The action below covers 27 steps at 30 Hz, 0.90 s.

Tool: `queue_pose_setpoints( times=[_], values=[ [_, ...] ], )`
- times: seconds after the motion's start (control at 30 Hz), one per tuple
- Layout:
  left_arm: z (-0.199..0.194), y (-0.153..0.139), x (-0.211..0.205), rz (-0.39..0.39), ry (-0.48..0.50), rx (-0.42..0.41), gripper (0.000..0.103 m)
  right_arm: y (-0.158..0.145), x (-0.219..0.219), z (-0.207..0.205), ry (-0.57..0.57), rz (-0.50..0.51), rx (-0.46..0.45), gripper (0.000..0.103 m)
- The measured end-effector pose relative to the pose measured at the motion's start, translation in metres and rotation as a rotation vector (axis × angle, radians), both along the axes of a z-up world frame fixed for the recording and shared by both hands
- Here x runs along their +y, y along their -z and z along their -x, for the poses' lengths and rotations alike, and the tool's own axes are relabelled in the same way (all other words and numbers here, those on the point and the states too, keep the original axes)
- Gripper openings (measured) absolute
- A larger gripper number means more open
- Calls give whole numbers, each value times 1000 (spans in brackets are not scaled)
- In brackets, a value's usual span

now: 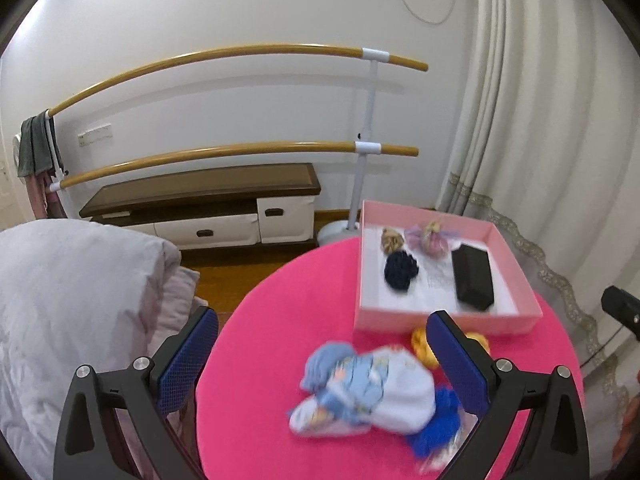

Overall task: Organize soft objects
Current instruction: 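Withdraw both tools from the box back over the table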

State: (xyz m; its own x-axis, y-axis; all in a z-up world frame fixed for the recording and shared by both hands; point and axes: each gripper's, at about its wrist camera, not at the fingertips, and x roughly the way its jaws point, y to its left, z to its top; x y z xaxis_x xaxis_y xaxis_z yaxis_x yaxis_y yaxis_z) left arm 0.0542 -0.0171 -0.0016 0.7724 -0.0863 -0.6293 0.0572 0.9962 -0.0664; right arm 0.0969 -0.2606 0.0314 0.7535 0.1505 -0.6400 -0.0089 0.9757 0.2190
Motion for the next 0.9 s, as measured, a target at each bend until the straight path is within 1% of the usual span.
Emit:
queue_pose_setpoints(
  times=[0.13,0.27,0.43,0.6,0.73,0.9],
  values=[
    [40,0,2,-18,-11,-35,103,8,2,23,-5,21,16,103],
    [73,9,4,-39,-4,-51,103,15,2,42,-9,0,25,103],
    [91,14,6,-26,15,-27,103,27,2,60,-10,-11,46,103],
    [90,16,5,-34,28,-1,103,33,3,59,-10,0,65,103],
    [78,15,8,-29,24,18,103,36,3,59,-8,2,75,103],
    [69,23,11,-29,23,57,103,42,3,56,-9,2,94,103]
  ],
)
